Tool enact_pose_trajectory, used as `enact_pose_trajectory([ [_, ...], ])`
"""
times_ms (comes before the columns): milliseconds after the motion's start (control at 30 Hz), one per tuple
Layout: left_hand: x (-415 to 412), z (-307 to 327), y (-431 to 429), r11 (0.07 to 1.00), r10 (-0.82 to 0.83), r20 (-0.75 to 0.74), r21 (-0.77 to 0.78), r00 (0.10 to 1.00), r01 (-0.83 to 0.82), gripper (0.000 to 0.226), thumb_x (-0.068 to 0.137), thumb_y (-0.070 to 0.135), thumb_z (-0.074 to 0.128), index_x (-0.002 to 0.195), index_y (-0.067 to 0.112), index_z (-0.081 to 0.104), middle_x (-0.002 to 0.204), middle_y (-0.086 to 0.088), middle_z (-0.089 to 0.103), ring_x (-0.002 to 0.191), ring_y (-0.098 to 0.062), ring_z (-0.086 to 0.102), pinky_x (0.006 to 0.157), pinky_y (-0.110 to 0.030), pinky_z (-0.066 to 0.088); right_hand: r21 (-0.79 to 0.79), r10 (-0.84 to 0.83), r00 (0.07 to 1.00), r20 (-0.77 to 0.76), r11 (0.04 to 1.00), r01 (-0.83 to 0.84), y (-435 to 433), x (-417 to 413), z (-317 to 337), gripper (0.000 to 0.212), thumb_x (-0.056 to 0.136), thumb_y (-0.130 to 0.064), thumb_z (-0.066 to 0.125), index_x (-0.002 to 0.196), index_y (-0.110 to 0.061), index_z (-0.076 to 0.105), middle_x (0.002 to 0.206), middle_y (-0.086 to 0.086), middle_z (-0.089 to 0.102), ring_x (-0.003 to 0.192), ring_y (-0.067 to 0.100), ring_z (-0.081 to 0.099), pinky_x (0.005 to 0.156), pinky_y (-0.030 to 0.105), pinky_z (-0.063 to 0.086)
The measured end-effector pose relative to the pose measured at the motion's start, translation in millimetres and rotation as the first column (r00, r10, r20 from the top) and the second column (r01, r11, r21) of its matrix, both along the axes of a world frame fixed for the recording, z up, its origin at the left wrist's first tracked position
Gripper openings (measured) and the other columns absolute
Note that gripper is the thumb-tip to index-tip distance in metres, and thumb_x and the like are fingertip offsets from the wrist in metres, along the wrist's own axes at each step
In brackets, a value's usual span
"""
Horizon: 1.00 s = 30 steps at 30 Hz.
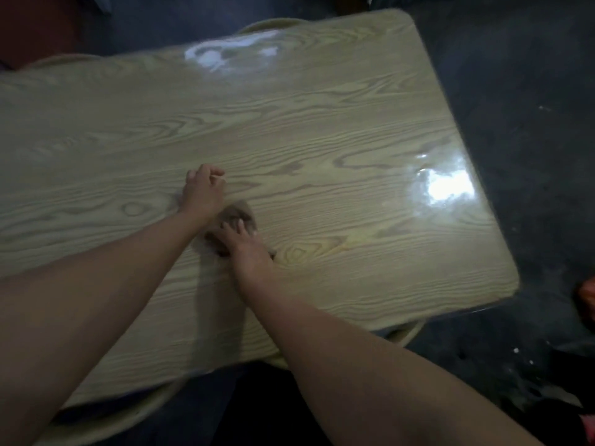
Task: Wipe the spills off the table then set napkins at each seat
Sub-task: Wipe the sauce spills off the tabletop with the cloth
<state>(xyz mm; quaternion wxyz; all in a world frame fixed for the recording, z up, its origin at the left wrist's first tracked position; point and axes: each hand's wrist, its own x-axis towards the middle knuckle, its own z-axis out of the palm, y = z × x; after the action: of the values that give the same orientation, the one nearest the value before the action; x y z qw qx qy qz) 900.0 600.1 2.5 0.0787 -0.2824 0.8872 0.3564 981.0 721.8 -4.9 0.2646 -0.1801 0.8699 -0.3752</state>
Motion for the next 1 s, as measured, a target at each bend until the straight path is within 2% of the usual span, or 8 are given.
enact_pose_trajectory([
  [133, 15, 15, -9, 0.987, 0.100, 0.033, 0.121, 0.994, -0.103, 0.034, 0.089, 0.024, 0.045, 0.115, 0.008, 0.061, 0.118, -0.017, 0.063, 0.109, -0.031, 0.058, 0.095, -0.038, 0.046, -0.247, -0.355, 0.901, 0.249, 0.876, 0.414, 8, -22, 19, 0.058, 0.070, -0.003, 0.040, 0.121, -0.014, 0.065, 0.120, 0.013, 0.068, 0.114, 0.026, 0.062, 0.101, 0.035, 0.047],
  [233, 23, 19, -10, 0.950, 0.173, 0.046, 0.257, 0.984, -0.179, 0.029, 0.091, 0.019, 0.044, 0.111, 0.005, 0.060, 0.110, -0.020, 0.064, 0.093, -0.028, 0.060, 0.083, -0.035, 0.051, -0.275, -0.505, 0.713, 0.486, 0.687, 0.673, 21, -41, 30, 0.050, 0.077, 0.010, 0.039, 0.113, -0.012, 0.066, 0.101, 0.016, 0.072, 0.085, 0.026, 0.069, 0.080, 0.037, 0.059],
  [300, 27, 20, -9, 0.950, 0.159, 0.048, 0.263, 0.986, -0.166, 0.027, 0.095, 0.013, 0.041, 0.115, 0.002, 0.058, 0.103, -0.018, 0.063, 0.087, -0.022, 0.056, 0.075, -0.030, 0.049, -0.310, -0.542, 0.663, 0.516, 0.604, 0.735, 36, -52, 39, 0.050, 0.082, 0.019, 0.035, 0.118, -0.003, 0.062, 0.098, 0.017, 0.068, 0.073, 0.018, 0.064, 0.064, 0.019, 0.056],
  [433, 35, 17, -8, 0.942, 0.137, 0.015, 0.307, 0.990, -0.135, 0.026, 0.096, 0.013, 0.042, 0.114, 0.004, 0.058, 0.098, -0.012, 0.061, 0.087, -0.020, 0.054, 0.080, -0.031, 0.044, -0.350, -0.739, 0.636, 0.220, 0.549, 0.759, 79, -60, 48, 0.061, 0.072, 0.017, 0.032, 0.116, -0.009, 0.065, 0.101, 0.010, 0.071, 0.093, 0.023, 0.067, 0.087, 0.029, 0.056],
  [533, 40, 13, -9, 0.938, 0.100, -0.009, 0.334, 0.995, -0.091, 0.018, 0.096, 0.012, 0.042, 0.107, 0.012, 0.056, 0.094, -0.009, 0.059, 0.083, -0.019, 0.054, 0.075, -0.029, 0.042, -0.110, -0.796, 0.586, -0.150, 0.603, 0.790, 112, -41, 42, 0.057, 0.078, 0.005, 0.040, 0.120, -0.026, 0.065, 0.110, 0.007, 0.071, 0.104, 0.027, 0.064, 0.085, 0.027, 0.047],
  [633, 49, 10, -8, 0.948, 0.040, -0.027, 0.316, 0.999, -0.030, 0.021, 0.097, 0.010, 0.041, 0.111, 0.007, 0.057, 0.096, -0.011, 0.059, 0.069, -0.015, 0.051, 0.065, -0.025, 0.041, 0.126, -0.749, 0.655, -0.100, 0.644, 0.755, 113, -8, 21, 0.048, 0.092, -0.003, 0.041, 0.132, -0.023, 0.058, 0.134, 0.015, 0.058, 0.125, 0.029, 0.052, 0.096, 0.026, 0.037],
  [833, 60, 5, -20, 0.963, 0.003, -0.022, 0.271, 1.000, 0.003, 0.025, 0.095, 0.012, 0.044, 0.112, 0.003, 0.059, 0.110, -0.022, 0.066, 0.093, -0.032, 0.062, 0.084, -0.035, 0.048, 0.135, -0.224, 0.970, -0.098, 0.962, 0.236, -10, 63, -3, 0.060, 0.087, -0.023, 0.021, 0.139, -0.018, 0.051, 0.155, 0.008, 0.033, 0.147, 0.025, 0.022, 0.117, 0.029, 0.013],
  [1000, 62, 10, -35, 0.973, -0.053, -0.047, 0.224, 0.998, 0.062, 0.027, 0.087, 0.020, 0.045, 0.105, 0.008, 0.062, 0.105, -0.019, 0.068, 0.099, -0.035, 0.064, 0.090, -0.046, 0.052, 0.276, 0.174, 0.967, -0.186, 0.954, -0.118, -38, 81, -3, 0.049, 0.099, -0.018, 0.034, 0.145, -0.031, 0.040, 0.161, -0.002, 0.017, 0.150, 0.025, 0.007, 0.120, 0.042, 0.009],
])
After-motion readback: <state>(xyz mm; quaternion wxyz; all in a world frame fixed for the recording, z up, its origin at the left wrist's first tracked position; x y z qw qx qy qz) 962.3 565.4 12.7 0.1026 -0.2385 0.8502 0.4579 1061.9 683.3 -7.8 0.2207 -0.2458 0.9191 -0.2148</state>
